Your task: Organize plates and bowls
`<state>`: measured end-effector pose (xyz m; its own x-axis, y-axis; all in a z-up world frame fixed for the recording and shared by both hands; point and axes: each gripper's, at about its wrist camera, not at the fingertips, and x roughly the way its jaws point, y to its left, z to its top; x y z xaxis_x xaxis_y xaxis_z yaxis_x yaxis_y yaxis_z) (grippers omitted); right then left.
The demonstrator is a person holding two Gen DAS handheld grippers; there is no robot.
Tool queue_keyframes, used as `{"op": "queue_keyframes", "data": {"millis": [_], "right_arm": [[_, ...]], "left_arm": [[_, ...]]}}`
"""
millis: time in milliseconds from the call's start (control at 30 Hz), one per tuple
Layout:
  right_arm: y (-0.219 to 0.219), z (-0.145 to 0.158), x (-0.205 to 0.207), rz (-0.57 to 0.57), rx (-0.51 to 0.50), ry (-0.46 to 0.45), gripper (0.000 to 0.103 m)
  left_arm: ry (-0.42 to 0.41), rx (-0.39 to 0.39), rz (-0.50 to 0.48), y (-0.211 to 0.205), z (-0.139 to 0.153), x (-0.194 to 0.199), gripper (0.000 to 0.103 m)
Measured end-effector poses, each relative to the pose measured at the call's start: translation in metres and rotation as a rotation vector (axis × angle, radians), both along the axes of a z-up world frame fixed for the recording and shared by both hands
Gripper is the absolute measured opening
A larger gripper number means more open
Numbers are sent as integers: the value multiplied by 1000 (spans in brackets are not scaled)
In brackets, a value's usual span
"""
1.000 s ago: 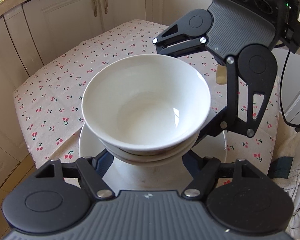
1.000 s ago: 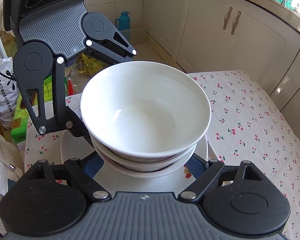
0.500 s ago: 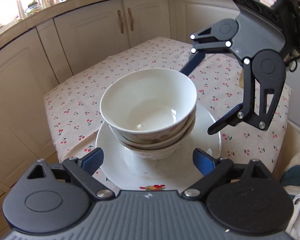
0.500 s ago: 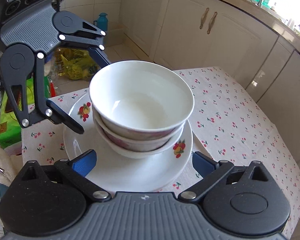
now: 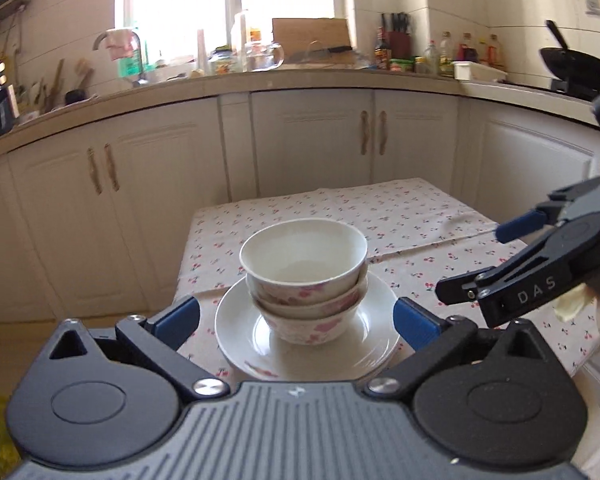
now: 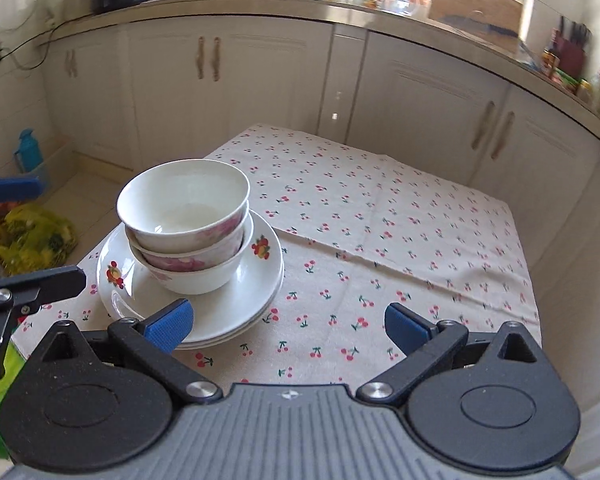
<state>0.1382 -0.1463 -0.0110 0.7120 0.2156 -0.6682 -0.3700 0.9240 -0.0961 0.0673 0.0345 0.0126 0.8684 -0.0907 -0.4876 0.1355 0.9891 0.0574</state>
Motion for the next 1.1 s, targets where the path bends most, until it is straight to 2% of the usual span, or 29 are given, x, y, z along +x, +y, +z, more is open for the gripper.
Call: {"op": "queue_keyframes", "data": {"millis": [133, 267, 500, 1100], "right_arm": [[-8, -1, -23, -101, 45, -10, 103], [-12, 2, -45, -152, 62, -33, 103], [-12, 10, -58, -177, 78, -63, 103], [-8, 26, -83, -193, 77, -166, 103]], "left_arm": [[8, -2, 102, -13, 2, -16, 102], [45, -26, 134, -17, 2, -28, 102], [25, -51, 171, -16, 9, -39, 102], [-24, -88, 162, -19, 19, -54, 102]]}}
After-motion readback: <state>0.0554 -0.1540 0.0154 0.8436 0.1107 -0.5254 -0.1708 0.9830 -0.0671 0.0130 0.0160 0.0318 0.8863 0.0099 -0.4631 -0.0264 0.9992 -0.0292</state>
